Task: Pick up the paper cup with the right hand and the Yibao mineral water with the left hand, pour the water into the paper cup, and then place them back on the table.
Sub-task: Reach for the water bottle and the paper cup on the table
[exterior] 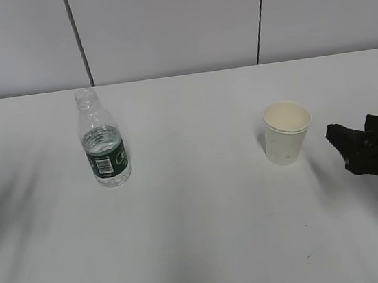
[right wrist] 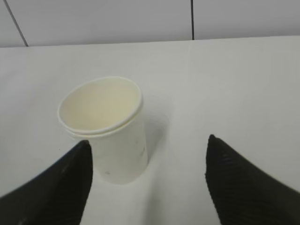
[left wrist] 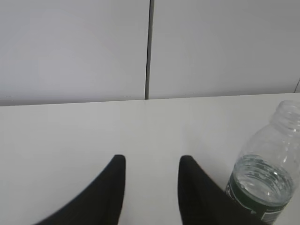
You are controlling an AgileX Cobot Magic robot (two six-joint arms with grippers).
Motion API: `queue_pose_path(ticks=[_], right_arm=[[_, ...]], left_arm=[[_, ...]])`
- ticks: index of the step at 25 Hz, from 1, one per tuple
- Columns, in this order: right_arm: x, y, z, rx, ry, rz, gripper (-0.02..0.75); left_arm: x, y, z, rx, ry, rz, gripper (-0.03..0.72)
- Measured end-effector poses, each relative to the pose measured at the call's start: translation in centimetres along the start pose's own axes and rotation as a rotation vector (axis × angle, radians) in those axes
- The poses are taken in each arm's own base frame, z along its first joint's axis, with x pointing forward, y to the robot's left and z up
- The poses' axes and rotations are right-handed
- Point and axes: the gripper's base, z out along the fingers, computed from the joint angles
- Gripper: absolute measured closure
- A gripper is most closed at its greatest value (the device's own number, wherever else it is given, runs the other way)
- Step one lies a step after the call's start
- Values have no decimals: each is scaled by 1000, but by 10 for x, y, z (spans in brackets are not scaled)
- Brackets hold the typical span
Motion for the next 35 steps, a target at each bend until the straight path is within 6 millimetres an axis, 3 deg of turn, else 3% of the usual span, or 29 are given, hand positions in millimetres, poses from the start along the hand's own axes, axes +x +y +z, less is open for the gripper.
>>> queue_pose_path(ticks=[21,28,35], right_arm=[[9,2,3,-35,30,-10,150],[9,3,3,-43,31,-11,108],[25,1,22,-84,85,-16,97]], left_arm=[[1,-4,0,45,10,44,443],[1,-6,0,67,13,66,443],[1,-6,0,68,13,66,443]])
